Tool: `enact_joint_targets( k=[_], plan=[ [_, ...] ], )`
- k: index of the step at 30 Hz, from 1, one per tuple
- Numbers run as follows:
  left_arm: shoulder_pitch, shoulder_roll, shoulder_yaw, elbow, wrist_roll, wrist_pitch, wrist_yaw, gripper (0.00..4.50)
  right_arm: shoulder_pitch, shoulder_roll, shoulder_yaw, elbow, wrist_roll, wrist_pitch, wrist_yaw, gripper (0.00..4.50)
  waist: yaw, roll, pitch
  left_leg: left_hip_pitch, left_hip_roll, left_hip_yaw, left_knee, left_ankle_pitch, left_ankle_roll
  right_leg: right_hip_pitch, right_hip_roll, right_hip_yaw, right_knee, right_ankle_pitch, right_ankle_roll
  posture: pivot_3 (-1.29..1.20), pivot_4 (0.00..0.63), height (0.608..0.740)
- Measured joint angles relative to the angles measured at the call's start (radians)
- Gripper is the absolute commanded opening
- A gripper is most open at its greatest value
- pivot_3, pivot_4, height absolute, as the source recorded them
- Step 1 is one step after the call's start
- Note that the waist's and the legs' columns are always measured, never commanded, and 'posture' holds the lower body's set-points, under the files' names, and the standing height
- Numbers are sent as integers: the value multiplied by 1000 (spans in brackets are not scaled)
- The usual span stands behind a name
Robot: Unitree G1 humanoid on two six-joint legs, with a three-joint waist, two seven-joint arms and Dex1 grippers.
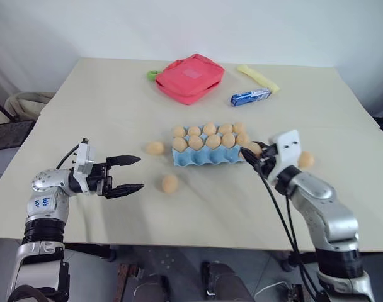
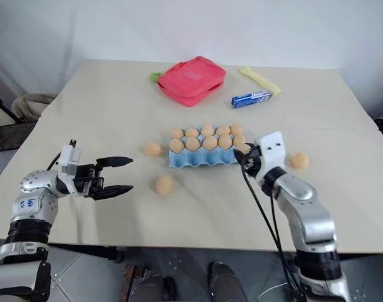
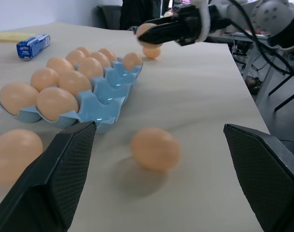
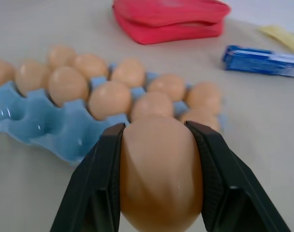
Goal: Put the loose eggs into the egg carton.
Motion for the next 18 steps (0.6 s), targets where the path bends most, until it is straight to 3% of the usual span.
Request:
enact_joint_targets(
  k=[10, 11, 13, 18],
  plan=[
    [58, 0, 30, -68, -3, 1, 29, 4500, -130, 48, 89, 286, -106, -165, 33, 1656, -1, 0, 0, -1, 0, 1, 0, 1, -3, 0, 0, 0, 0, 0, 1, 0, 150, 740],
    [60, 0, 32, -74, -4, 2, 31, 4500, -134, 50, 91, 299, -108, -171, 36, 2140, -1, 0, 0, -1, 0, 1, 0, 1, -4, 0, 0, 0, 0, 0, 1, 0, 150, 740],
    [72, 0, 37, -90, -10, 3, 37, 4500, -136, 51, 91, 310, -116, -183, 45, 2614, -2, 0, 0, 0, 0, 1, 0, 2, -4, 0, 0, 0, 0, 0, 1, 0, 150, 740],
    [80, 0, 40, -108, -16, 11, 49, 4500, -136, 51, 92, 307, -116, -183, 68, 4353, -3, 0, 0, 0, 1, 1, 0, 2, -5, 0, 0, 0, 1, 0, 1, 0, 150, 740]
  ],
)
